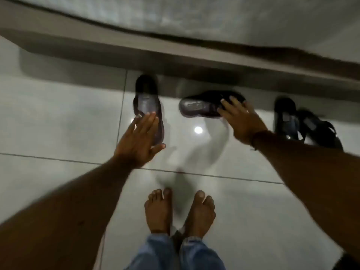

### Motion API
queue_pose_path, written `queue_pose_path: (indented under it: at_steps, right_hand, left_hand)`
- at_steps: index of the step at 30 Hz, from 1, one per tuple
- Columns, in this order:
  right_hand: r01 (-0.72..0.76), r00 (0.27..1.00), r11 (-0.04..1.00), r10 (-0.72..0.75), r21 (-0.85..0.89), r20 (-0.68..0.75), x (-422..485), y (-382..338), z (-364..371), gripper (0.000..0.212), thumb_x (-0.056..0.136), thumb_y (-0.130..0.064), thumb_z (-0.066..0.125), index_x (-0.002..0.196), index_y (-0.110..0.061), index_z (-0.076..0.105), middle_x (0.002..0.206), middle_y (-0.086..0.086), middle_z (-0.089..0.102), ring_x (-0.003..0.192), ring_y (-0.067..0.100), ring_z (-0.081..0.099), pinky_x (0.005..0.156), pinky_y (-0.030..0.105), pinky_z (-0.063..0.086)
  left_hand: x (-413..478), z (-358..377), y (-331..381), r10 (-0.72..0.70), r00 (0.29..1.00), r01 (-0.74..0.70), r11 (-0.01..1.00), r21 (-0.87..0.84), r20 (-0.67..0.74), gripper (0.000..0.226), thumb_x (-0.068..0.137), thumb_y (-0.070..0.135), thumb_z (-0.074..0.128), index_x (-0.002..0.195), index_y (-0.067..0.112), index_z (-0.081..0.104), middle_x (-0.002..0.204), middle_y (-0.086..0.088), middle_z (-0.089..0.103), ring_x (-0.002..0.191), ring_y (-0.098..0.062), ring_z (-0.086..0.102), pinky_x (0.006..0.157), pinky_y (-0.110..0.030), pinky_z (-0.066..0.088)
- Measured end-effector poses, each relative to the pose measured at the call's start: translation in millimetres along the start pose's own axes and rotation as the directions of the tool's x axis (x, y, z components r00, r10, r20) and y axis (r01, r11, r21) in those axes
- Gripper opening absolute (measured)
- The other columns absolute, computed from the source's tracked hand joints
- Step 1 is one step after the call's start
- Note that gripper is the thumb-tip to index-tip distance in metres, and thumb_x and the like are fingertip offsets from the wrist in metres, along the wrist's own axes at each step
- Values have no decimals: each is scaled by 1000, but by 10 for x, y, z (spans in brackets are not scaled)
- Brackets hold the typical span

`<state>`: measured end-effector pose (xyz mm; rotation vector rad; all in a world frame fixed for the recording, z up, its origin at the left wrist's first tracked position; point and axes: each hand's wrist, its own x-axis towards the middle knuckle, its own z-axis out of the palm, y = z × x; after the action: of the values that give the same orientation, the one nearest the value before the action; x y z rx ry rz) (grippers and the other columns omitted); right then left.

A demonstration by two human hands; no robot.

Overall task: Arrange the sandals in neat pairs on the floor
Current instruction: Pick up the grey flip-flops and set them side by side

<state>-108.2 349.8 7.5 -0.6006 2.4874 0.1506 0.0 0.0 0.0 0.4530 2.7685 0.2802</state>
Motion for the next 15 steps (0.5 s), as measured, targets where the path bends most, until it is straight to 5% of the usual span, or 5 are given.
queue_pose_path:
  at_steps: [4, 6, 8, 11, 15]
  right_hand:
    - [-56, 994, 995, 47, 79, 100, 592, 363, 85, 80, 98, -23, 53, 165, -39, 11, 176, 1, 0, 161, 36, -2, 128, 47, -5]
    - [-149, 977, 972, 116, 179, 180, 774, 448, 174, 77, 94, -76, 42, 161, -51, 12, 174, -3, 13, 159, 34, 15, 128, 47, 7]
    - [-161, 980, 960, 129, 229, 149, 870, 474, 257, 93, 77, -97, 33, 158, -55, 17, 170, 3, 26, 152, 38, 31, 124, 55, 24]
    - [-178, 981, 950, 150, 257, 126, 936, 524, 394, 103, 76, -86, 42, 164, -37, 18, 170, 13, 24, 152, 42, 30, 123, 57, 28]
    - [-186, 979, 958, 161, 216, 127, 691, 155, 575, 90, 90, -27, 72, 164, -32, 21, 161, 28, 30, 132, 55, 46, 109, 57, 42]
  left_hand:
    - [543, 267, -529, -115, 990, 115, 993, 8, 77, 136, 70, 93, 54, 167, 9, 10, 176, -17, 7, 162, -35, 5, 128, -57, -4]
    - [747, 337, -692, -210, 966, 201, 977, 77, 153, 152, 53, 99, 62, 167, 19, 1, 177, -10, -1, 162, -34, -3, 124, -63, -9]
    - [844, 399, -811, -254, 937, 238, 967, 94, 238, 157, 45, 95, 73, 165, 26, -2, 177, -6, -2, 162, -34, -3, 123, -68, -6]
    - [854, 457, -835, -281, 926, 274, 960, 61, 251, 158, 46, 77, 89, 165, 28, -2, 176, -4, -6, 161, -34, 1, 124, -70, 5]
    - [797, 469, -708, -255, 928, 262, 965, 11, 270, 156, 49, 65, 95, 165, 29, -3, 176, -3, -10, 159, -39, 12, 124, -69, 17]
